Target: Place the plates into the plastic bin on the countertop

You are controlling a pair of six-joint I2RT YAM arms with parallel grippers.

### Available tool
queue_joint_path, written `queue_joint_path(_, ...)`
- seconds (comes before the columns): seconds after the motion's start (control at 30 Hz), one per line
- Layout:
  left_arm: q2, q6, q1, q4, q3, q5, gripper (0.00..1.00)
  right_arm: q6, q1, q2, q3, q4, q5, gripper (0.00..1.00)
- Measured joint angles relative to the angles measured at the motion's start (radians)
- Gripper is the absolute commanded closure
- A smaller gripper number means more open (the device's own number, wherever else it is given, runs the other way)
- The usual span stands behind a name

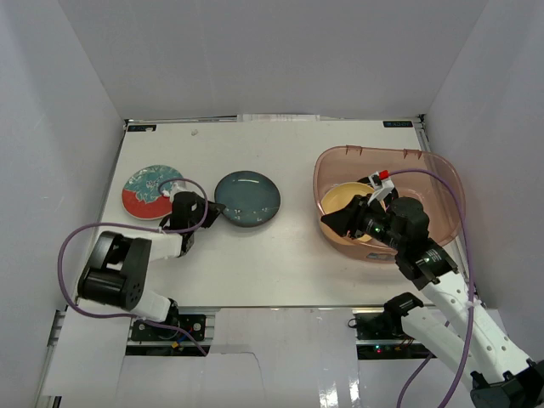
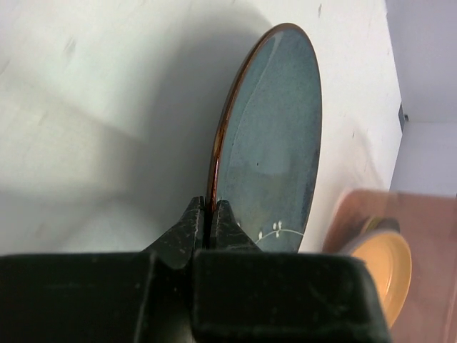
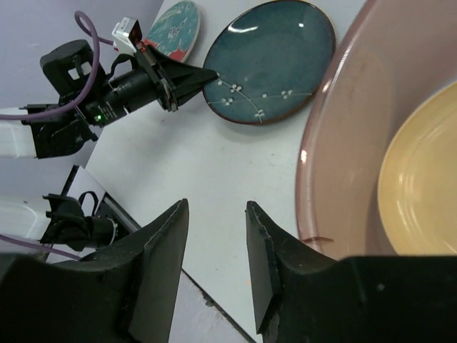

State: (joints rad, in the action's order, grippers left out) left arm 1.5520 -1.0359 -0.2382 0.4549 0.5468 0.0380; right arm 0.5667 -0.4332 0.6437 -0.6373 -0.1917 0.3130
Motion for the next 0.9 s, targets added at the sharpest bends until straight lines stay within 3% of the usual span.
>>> queue_joint_path(0.07,-0.095,-0.017,-0.004,0.025,-0.115,0.006,1.00,0.014,-0.064,0.023,0.000,0.020,-0.024,0.49)
queue_joint_path(0.17,-0.239,-0.027,-0.007,0.008,-0.228,0.023,1.00,0.031,-0.173,0.071,-0.003,0.042,-0.077,0.31)
queue_joint_path(0.27,-0.398,-0.025,-0.008,-0.066,-0.264,0.043,1.00,0.032,-0.282,0.152,-0.031,0.053,-0.137,0.06)
queue_joint_path(0.3,-0.455,-0.025,-0.008,-0.088,-0.264,0.052,1.00,0.030,-0.311,0.186,-0.047,0.055,-0.156,0.02)
queue_joint_path(0.37,-0.573,-0.025,-0.008,-0.123,-0.261,0.068,1.00,0.021,-0.357,0.254,-0.085,0.064,-0.196,0.10)
queue_joint_path(0.5,-0.741,-0.020,-0.007,-0.185,-0.202,0.124,1.00,0.016,-0.372,0.327,-0.132,0.093,-0.261,0.10)
queue_joint_path(0.7,-0.819,-0.032,-0.007,-0.221,-0.183,0.259,1.00,0.014,-0.372,0.390,-0.185,0.120,-0.342,0.10)
queue_joint_path(0.83,-0.820,-0.039,-0.008,-0.265,-0.184,0.358,1.00,0.031,-0.356,0.427,-0.194,0.154,-0.344,0.04)
queue_joint_path(0.87,-0.819,-0.042,-0.008,-0.271,-0.184,0.391,1.00,0.039,-0.345,0.432,-0.191,0.172,-0.338,0.13)
queue_joint_path(0.9,-0.818,-0.045,-0.008,-0.275,-0.183,0.415,1.00,0.045,-0.337,0.433,-0.190,0.184,-0.335,0.28)
